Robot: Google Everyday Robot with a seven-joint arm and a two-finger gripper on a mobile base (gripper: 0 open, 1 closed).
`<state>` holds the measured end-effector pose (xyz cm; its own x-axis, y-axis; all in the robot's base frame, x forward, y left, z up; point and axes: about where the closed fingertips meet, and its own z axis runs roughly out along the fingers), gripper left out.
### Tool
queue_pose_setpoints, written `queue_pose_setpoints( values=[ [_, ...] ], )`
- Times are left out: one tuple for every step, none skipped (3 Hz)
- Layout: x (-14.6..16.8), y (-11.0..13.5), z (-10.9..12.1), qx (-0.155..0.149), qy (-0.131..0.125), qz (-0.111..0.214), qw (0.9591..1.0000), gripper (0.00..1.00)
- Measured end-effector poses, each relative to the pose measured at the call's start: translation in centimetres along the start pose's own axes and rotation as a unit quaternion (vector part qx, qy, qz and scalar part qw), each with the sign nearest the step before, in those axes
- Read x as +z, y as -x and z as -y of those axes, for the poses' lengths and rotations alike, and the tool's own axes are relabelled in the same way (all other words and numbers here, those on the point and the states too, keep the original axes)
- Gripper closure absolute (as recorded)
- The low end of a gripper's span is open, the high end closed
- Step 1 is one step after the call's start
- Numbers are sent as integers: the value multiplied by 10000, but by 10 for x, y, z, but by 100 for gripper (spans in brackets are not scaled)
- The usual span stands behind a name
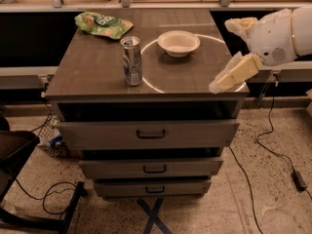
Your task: Move redbull can near green rice chip bag
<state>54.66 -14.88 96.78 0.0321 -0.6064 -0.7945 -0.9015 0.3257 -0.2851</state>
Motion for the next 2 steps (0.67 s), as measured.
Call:
queue_pose_setpoints(
  values=[
    [6,4,1,0,2,194,9998,0],
    [47,28,15,-131,157,824,9964,0]
  ],
)
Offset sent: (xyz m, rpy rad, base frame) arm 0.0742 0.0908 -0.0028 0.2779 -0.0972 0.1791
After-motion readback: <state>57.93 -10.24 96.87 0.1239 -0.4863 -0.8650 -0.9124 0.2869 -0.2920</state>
